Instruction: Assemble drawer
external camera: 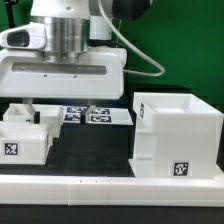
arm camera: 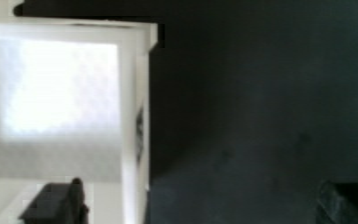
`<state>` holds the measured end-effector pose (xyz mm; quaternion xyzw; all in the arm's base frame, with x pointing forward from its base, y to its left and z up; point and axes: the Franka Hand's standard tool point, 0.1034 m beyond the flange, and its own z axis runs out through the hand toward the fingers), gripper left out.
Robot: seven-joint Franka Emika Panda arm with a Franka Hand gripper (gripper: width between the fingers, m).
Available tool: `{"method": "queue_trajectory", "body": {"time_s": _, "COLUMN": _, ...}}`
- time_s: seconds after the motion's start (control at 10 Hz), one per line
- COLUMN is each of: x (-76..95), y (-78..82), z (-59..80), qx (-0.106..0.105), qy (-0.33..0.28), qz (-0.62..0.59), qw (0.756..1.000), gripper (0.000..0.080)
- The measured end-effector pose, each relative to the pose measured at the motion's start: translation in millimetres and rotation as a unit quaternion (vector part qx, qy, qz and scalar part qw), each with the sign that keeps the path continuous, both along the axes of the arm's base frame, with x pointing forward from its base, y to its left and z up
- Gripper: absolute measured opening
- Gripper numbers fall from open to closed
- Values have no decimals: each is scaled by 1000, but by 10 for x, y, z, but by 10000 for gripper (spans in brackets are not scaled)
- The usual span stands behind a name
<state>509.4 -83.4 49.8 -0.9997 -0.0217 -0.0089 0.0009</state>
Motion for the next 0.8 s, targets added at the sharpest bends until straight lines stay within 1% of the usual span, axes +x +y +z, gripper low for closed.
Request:
{"method": "queue_trajectory", "body": {"time_s": 0.2, "x": -63, "y": -103, "z": -95, "qx": 3, "qy": 9, "qz": -12, "qw": 1000, "gripper": 649}}
{"method": "queue_trajectory", "body": {"time_s": 0.3, "x": -81, "y": -197, "z": -166, "qx": 1, "qy": 12, "qz": -12, "qw": 1000, "gripper": 649}}
{"method": "queue_trajectory", "body": {"time_s": 0.4, "x": -119, "y": -247, "z": -247, "qx": -2, "qy": 13, "qz": -15, "qw": 1000, "gripper": 649}}
{"method": "queue_trajectory", "body": {"time_s": 0.5, "x": -161, "y": -266, "z": -332, "qx": -4, "qy": 17, "qz": -16, "qw": 1000, "gripper": 649}}
{"method": "queue_trajectory", "body": {"time_s": 0.6, "x": -206, "y": -248, "z": -386, "qx": -5, "qy": 18, "qz": -14, "qw": 1000, "gripper": 649}}
{"method": "queue_trajectory", "body": {"time_s": 0.8, "x": -224, "y": -185, "z": -425, "qx": -6, "qy": 16, "qz": -11, "qw": 1000, "gripper": 649}}
